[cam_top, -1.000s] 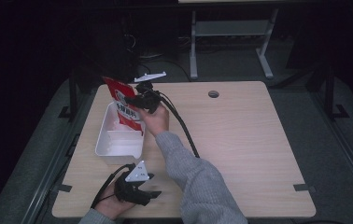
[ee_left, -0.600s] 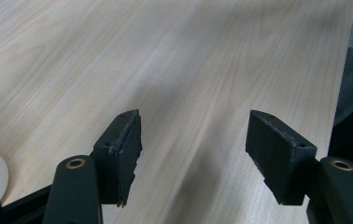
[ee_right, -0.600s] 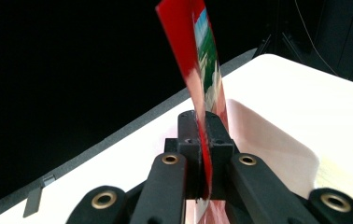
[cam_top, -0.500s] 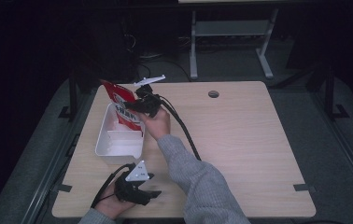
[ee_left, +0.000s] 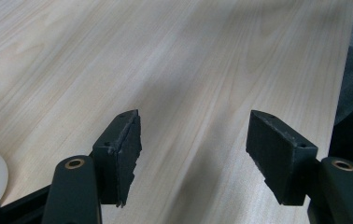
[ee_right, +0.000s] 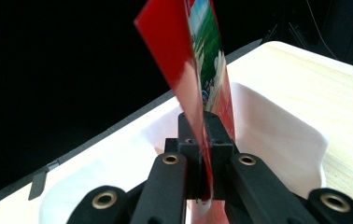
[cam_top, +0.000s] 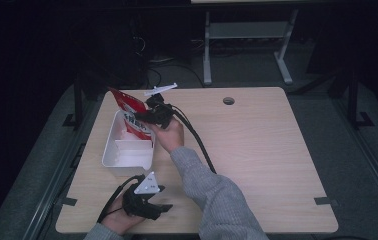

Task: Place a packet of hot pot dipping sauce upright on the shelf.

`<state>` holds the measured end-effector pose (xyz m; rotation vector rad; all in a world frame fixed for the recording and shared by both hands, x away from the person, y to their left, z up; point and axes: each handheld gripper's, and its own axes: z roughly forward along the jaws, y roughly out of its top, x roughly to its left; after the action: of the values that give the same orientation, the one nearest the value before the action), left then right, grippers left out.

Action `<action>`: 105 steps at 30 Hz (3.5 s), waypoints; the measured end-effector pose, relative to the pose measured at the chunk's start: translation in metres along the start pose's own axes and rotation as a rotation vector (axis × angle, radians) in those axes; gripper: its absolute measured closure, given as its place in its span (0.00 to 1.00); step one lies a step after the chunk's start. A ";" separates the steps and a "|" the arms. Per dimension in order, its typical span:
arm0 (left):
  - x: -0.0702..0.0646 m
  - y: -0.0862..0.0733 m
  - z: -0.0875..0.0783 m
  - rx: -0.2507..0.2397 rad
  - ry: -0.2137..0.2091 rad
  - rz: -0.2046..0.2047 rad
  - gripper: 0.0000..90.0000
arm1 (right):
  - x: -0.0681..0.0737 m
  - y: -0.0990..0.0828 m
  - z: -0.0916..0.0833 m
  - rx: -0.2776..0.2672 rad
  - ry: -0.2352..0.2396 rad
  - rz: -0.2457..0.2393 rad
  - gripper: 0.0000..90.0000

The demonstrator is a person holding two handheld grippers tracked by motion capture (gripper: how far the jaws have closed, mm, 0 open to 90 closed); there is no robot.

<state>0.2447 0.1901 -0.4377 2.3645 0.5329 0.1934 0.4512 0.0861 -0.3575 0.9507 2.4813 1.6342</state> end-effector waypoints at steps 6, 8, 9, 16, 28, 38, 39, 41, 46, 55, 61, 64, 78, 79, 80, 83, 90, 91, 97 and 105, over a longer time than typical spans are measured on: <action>0.000 0.000 0.000 0.001 -0.001 0.001 0.39 | 0.001 0.000 0.000 0.002 -0.010 -0.006 0.96; 0.000 0.000 0.000 0.000 0.001 0.001 0.39 | 0.000 0.002 -0.002 0.004 -0.032 -0.009 0.88; 0.000 0.000 0.000 0.000 0.000 0.001 0.39 | 0.000 0.002 -0.003 0.009 -0.040 -0.013 0.83; 0.000 0.000 -0.001 0.002 0.002 0.003 0.38 | -0.005 0.001 -0.011 0.035 -0.051 -0.018 0.69; 0.001 0.000 0.000 0.002 0.004 0.003 0.38 | -0.014 -0.001 -0.028 0.058 -0.062 -0.002 0.62; 0.000 0.000 0.001 0.000 0.000 -0.002 0.38 | -0.018 -0.008 -0.038 0.060 -0.064 0.012 0.59; 0.000 0.000 0.001 0.000 0.000 -0.002 0.38 | -0.019 -0.009 -0.039 0.059 -0.059 0.013 0.59; 0.000 0.000 0.001 0.000 -0.001 -0.003 0.38 | -0.019 -0.011 -0.040 0.061 -0.058 0.011 0.58; 0.001 0.000 0.001 0.001 -0.002 -0.002 0.38 | -0.020 -0.016 -0.047 0.067 -0.053 0.011 0.57; 0.001 0.000 0.002 0.007 -0.002 -0.001 0.37 | -0.022 -0.027 -0.069 0.072 -0.043 0.010 0.56; 0.001 0.000 0.002 0.005 -0.004 -0.006 0.36 | -0.024 -0.037 -0.086 0.081 -0.041 0.014 0.55; 0.001 0.000 0.003 0.006 -0.006 -0.005 0.36 | -0.025 -0.044 -0.096 0.089 -0.041 0.017 0.54; 0.000 0.001 0.006 0.010 -0.012 -0.003 0.35 | -0.030 -0.074 -0.140 0.101 -0.040 0.042 0.52; 0.000 0.001 0.006 0.010 -0.011 -0.003 0.35 | -0.030 -0.076 -0.142 0.100 -0.040 0.043 0.52; 0.000 0.001 0.006 0.010 -0.010 -0.004 0.35 | -0.031 -0.077 -0.144 0.100 -0.038 0.045 0.52; 0.000 0.001 0.006 0.008 -0.007 -0.006 0.35 | -0.031 -0.081 -0.149 0.108 -0.035 0.052 0.51; 0.001 0.001 0.006 0.011 -0.007 -0.001 0.35 | -0.032 -0.091 -0.159 0.124 -0.028 0.059 0.50; 0.001 0.001 0.006 0.008 -0.007 -0.004 0.35 | -0.033 -0.093 -0.161 0.124 -0.023 0.061 0.50; 0.001 0.002 0.006 0.011 -0.007 0.002 0.35 | -0.035 -0.100 -0.172 0.120 -0.003 0.080 0.48; 0.001 0.002 0.007 0.011 -0.007 0.000 0.35 | -0.037 -0.113 -0.189 0.135 -0.019 0.082 0.46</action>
<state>0.2482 0.1850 -0.4411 2.3749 0.5315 0.1832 0.3642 -0.1191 -0.3785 1.0909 2.6009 1.4864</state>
